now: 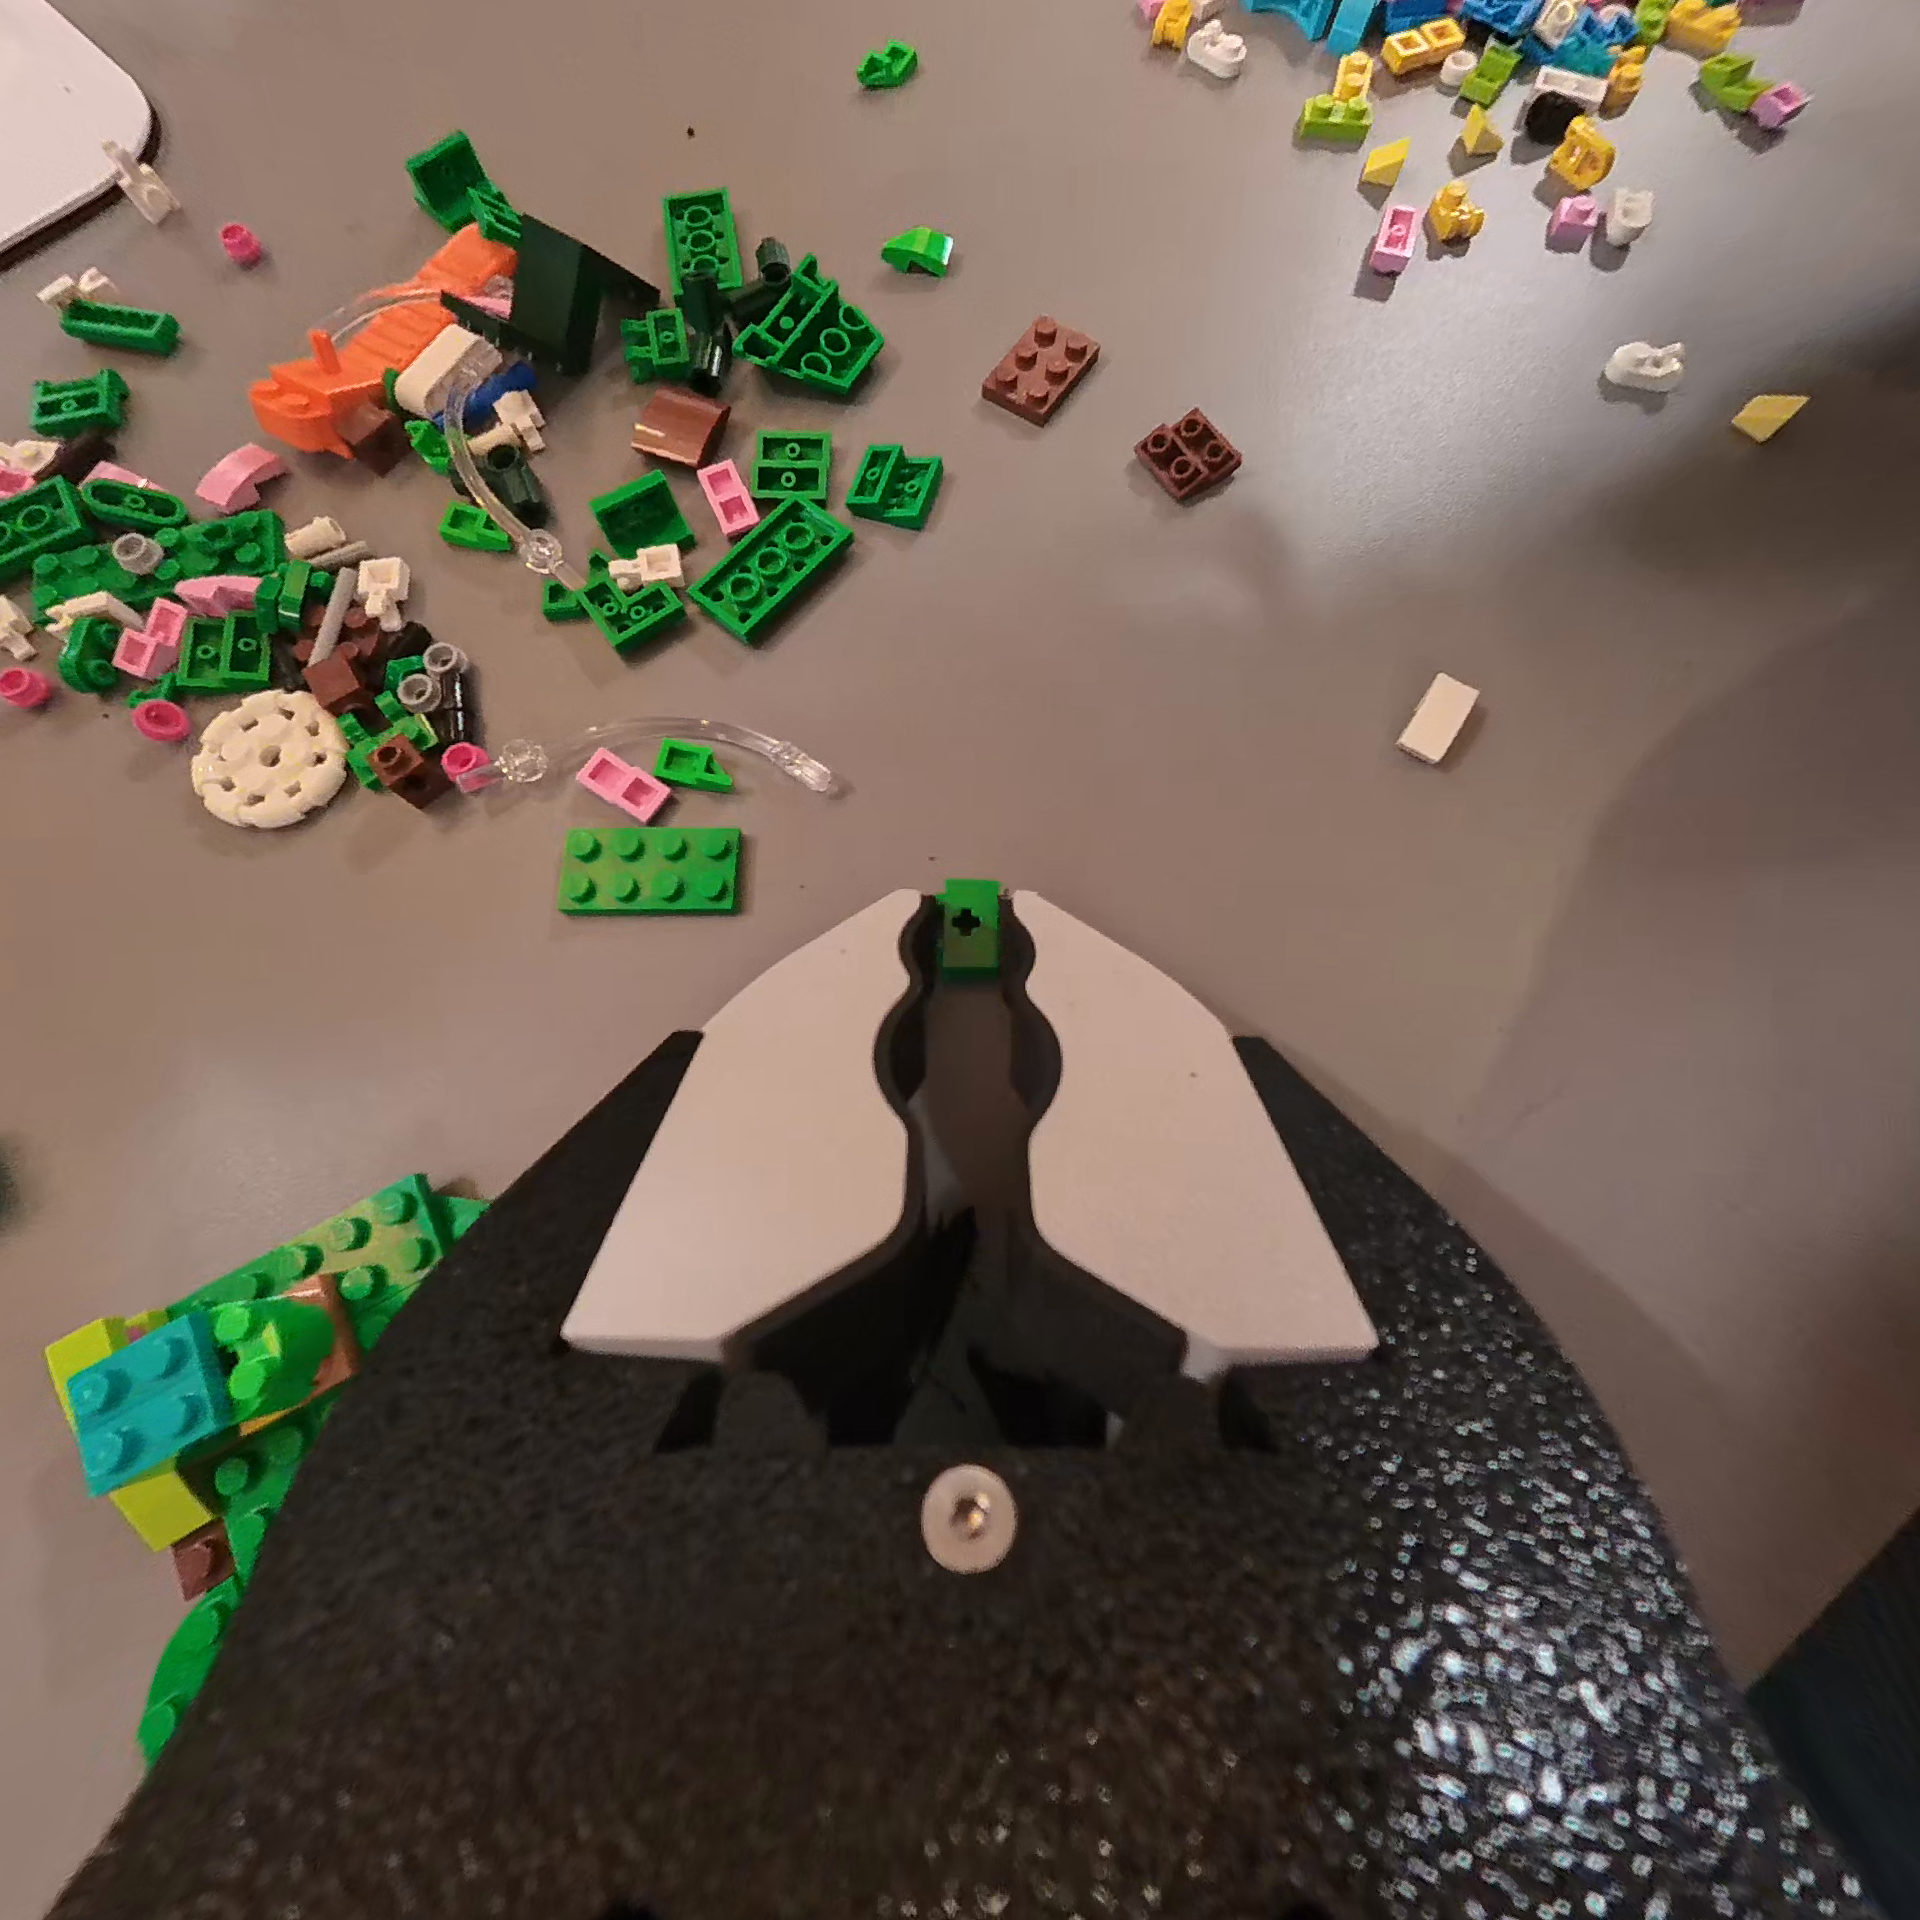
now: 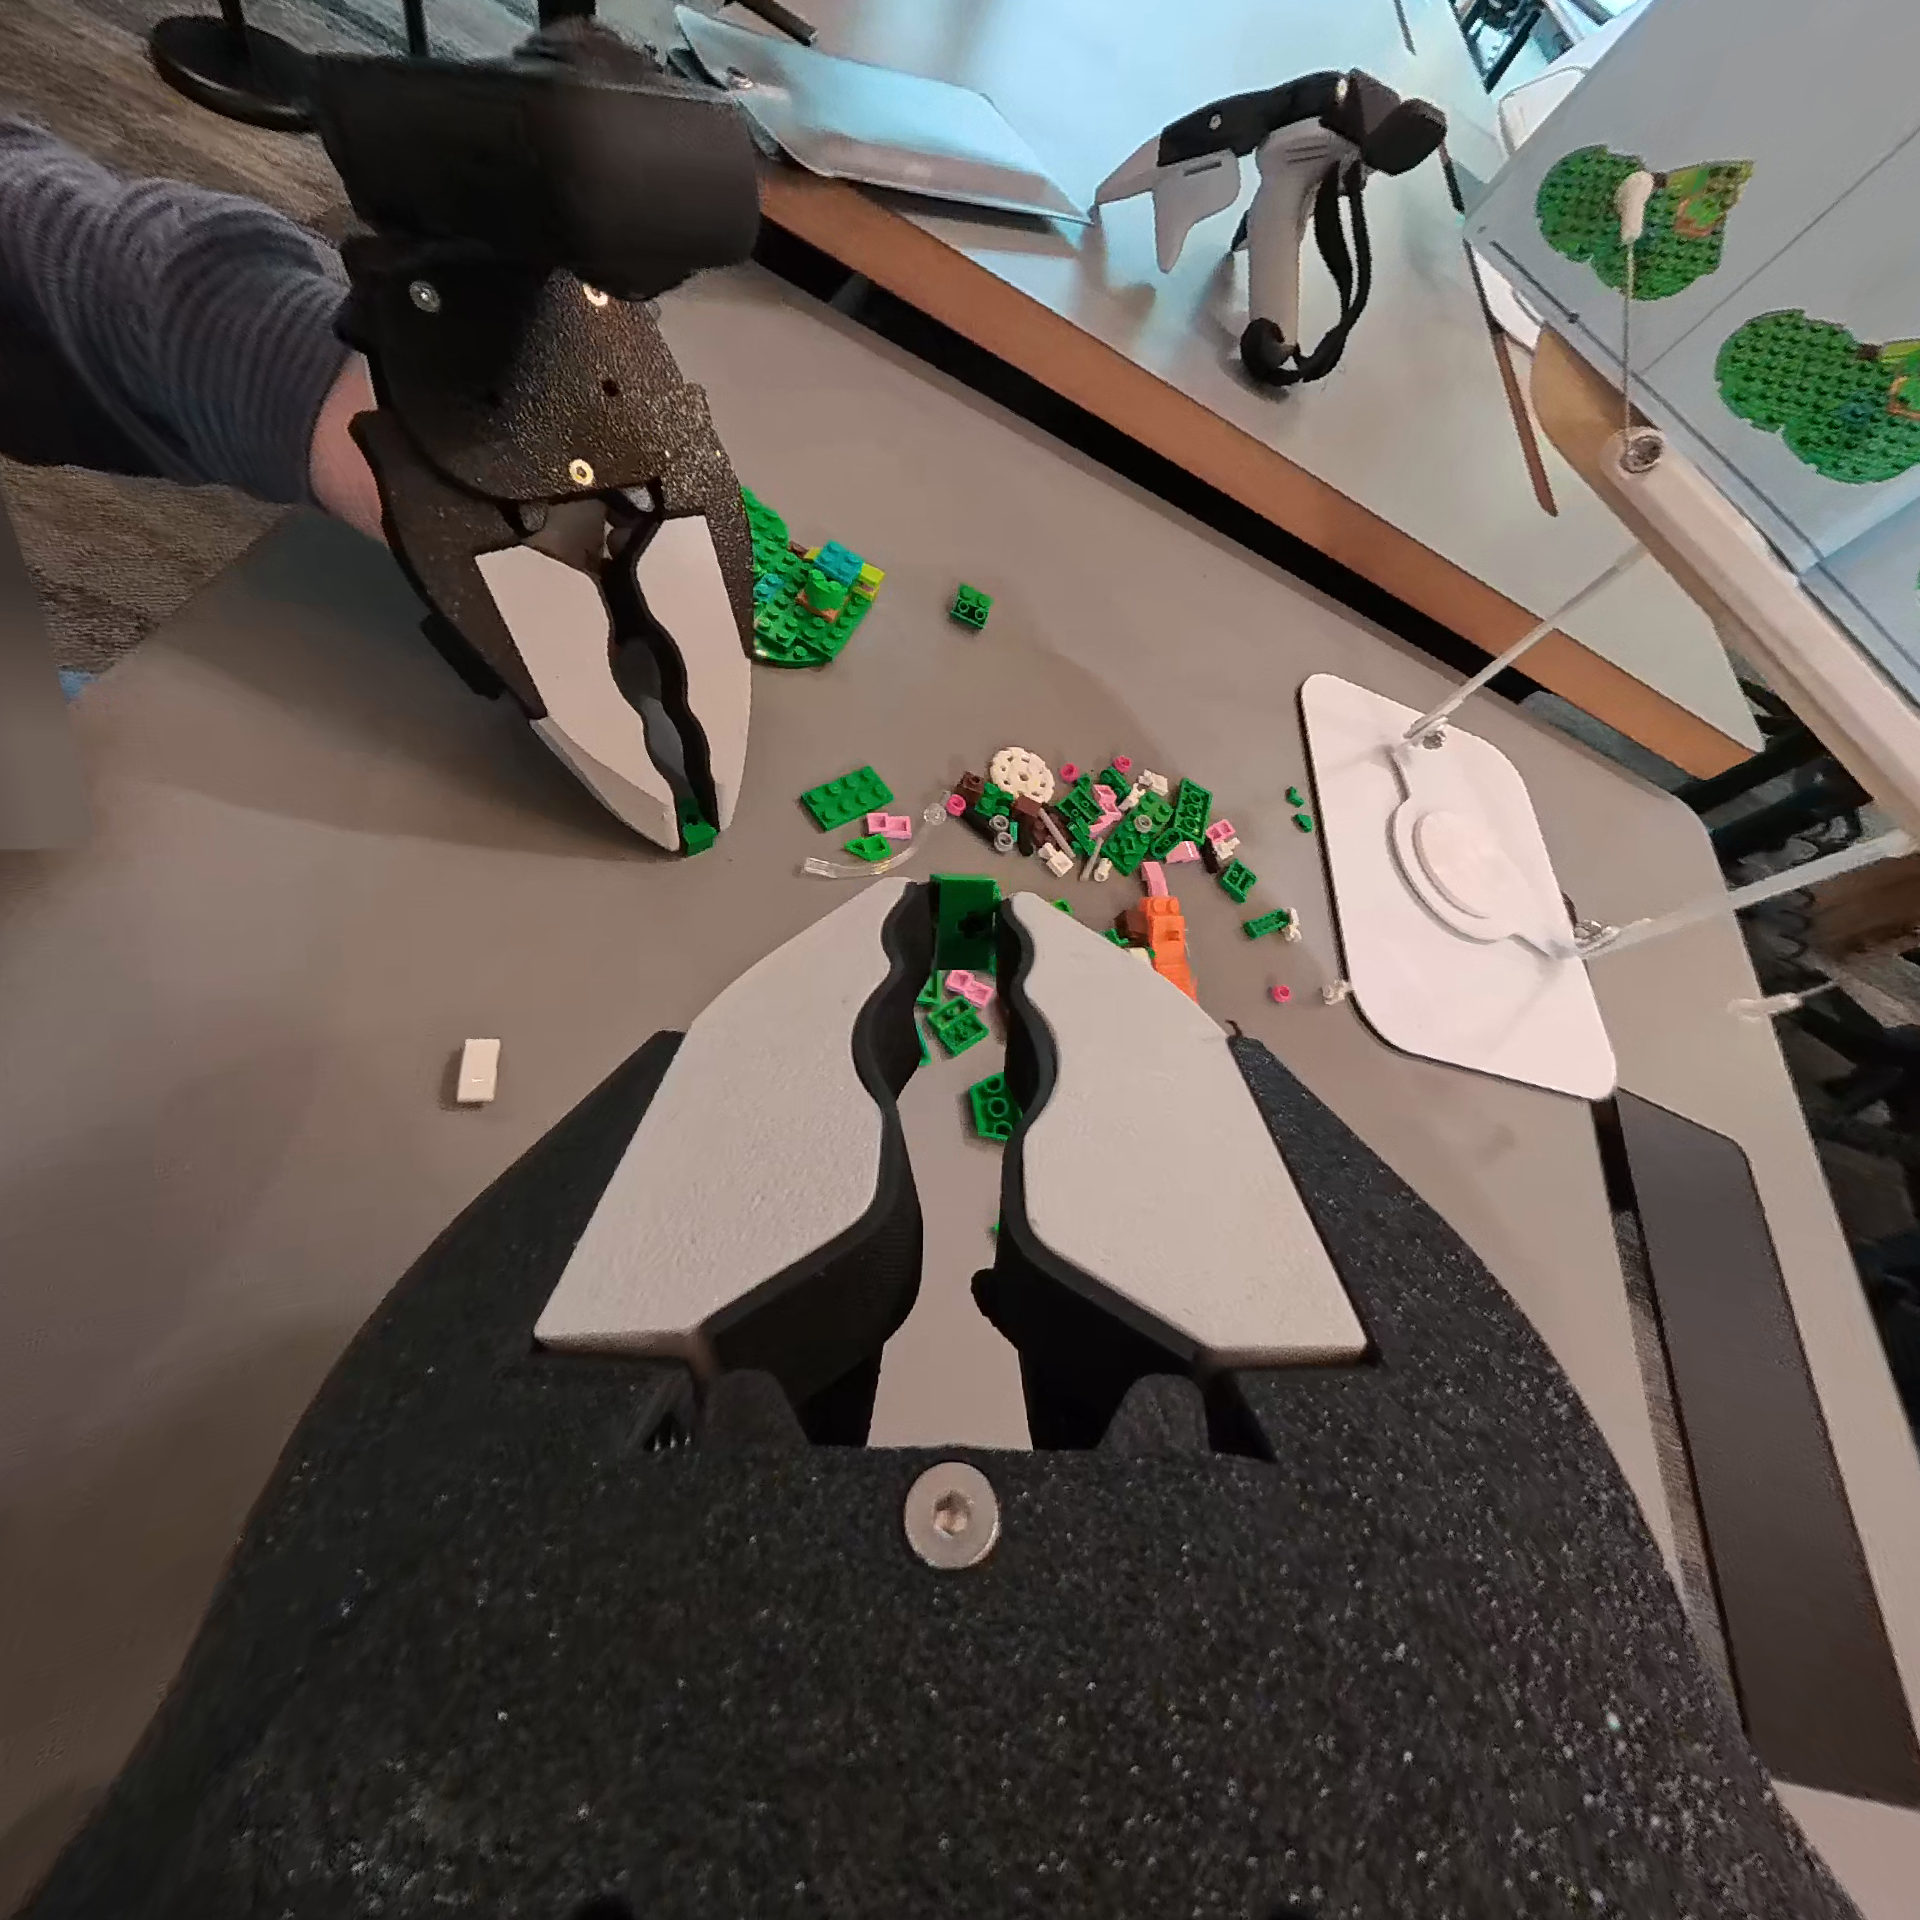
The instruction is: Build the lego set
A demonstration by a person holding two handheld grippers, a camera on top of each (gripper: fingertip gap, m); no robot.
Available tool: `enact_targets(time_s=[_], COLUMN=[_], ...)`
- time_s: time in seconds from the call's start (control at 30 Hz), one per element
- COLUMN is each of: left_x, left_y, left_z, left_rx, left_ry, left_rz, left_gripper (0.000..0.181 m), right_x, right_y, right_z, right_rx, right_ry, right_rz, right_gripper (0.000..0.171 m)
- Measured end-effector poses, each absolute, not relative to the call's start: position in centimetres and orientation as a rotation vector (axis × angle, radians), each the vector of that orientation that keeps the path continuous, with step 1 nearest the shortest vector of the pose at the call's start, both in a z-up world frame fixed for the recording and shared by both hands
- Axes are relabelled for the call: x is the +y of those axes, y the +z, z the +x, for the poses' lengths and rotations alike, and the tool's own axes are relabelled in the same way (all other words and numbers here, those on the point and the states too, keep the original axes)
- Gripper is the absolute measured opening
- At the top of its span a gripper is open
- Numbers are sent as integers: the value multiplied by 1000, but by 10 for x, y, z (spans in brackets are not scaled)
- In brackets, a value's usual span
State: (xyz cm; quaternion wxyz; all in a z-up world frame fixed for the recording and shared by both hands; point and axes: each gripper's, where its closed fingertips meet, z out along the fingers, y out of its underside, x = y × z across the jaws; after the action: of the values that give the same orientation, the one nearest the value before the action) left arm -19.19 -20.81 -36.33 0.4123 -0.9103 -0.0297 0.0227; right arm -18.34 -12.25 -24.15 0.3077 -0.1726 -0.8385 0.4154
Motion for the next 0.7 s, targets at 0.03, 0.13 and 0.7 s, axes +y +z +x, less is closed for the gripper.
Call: enact_targets(time_s=[0.03, 0.13, 0.7], left_x=[-208, -206, -170], left_y=[-363, -359, -300], left_z=[-191, -189, -189], left_rx=[-72, -70, 37], left_ry=[64, 73, 243], left_rz=[-2288, -2265, -2106], left_gripper=[11, 10, 11], right_x=[-123, -126, -125], right_y=[-243, -246, -243], right_z=[-183, -183, -175], right_rx=[-2223, -2237, -2249], right_ry=[1100, 1101, 1099], right_rz=[-454, -447, -350], right_gripper=[11, 11, 11])
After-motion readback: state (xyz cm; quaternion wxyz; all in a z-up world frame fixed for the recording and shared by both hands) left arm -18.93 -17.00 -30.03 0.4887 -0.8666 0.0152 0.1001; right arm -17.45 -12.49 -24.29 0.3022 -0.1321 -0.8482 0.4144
